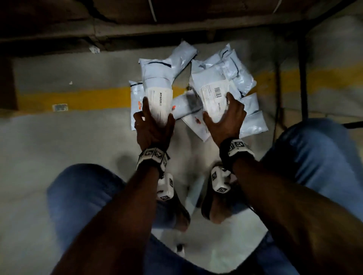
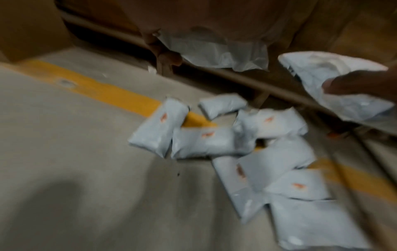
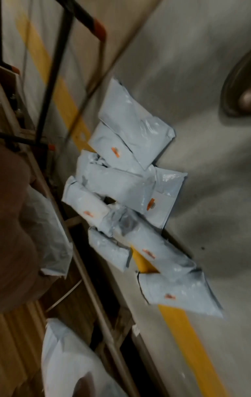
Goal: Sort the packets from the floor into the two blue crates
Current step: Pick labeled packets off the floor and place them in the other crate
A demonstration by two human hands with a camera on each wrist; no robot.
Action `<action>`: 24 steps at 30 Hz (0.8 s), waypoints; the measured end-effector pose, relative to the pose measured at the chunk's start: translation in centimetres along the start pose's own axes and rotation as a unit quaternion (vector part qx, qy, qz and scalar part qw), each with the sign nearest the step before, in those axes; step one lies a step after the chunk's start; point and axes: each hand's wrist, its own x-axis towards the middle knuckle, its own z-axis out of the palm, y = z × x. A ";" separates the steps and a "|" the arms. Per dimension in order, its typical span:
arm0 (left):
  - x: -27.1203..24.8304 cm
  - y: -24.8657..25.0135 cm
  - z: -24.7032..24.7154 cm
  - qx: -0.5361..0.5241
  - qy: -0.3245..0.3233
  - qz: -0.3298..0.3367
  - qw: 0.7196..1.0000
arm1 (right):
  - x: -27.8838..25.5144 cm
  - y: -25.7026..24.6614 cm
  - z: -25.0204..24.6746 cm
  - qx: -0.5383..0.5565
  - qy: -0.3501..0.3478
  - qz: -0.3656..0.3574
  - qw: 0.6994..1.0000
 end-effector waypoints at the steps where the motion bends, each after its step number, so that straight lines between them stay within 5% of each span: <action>1: -1.2 1.3 -2.5 -0.003 0.004 0.006 1.000 | -0.6 -1.9 -2.3 0.006 -0.004 0.009 1.000; 13: -13.8 22.7 -34.9 -0.001 0.029 -0.023 0.999 | -6.0 -27.9 -32.5 0.059 -0.001 0.002 0.998; 24: -15.5 32.2 -44.3 -0.056 0.089 0.043 0.993 | -5.8 -36.2 -41.7 0.112 0.078 -0.040 0.990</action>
